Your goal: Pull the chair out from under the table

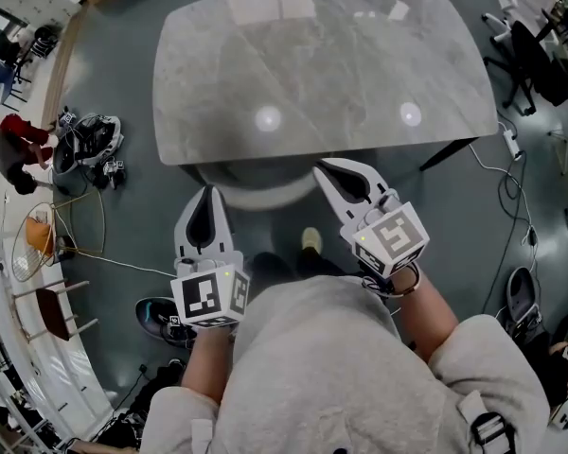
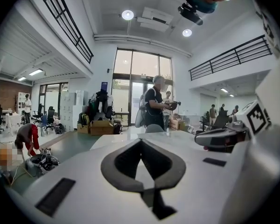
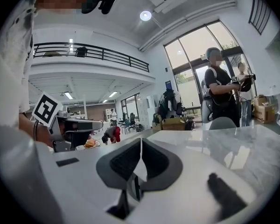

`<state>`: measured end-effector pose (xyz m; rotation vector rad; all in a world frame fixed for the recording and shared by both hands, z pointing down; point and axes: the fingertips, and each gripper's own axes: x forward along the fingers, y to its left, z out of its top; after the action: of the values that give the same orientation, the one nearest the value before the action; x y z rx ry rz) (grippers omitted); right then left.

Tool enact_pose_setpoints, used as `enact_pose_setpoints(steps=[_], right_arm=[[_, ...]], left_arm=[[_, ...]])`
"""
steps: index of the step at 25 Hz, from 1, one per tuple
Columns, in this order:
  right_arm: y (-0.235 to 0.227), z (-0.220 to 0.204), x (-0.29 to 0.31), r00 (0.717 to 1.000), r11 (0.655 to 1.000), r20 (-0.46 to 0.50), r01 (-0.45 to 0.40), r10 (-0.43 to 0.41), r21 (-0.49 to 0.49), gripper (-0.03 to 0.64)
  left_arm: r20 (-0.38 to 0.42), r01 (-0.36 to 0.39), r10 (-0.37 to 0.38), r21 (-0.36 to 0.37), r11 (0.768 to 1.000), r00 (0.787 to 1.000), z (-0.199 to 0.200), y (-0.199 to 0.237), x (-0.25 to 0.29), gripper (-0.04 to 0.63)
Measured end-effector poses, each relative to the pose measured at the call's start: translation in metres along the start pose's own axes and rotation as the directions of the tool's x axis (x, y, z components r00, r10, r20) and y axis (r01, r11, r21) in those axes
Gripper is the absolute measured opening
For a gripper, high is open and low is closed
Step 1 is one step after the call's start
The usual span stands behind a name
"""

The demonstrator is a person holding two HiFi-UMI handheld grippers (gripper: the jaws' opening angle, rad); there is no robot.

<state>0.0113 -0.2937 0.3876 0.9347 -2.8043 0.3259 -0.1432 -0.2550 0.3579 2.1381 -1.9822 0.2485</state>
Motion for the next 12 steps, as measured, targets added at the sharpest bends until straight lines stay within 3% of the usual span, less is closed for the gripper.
enact_pose_setpoints(steps=[12], right_arm=[[-0.003,-0.017,0.007,0.998,1.0,-0.057,0.012,-0.011,0.009,0.029]], left_arm=[[-0.079,0.064,-0.059,0.068,0.996,0.995,-0.026,0.004,0.011,0.015]])
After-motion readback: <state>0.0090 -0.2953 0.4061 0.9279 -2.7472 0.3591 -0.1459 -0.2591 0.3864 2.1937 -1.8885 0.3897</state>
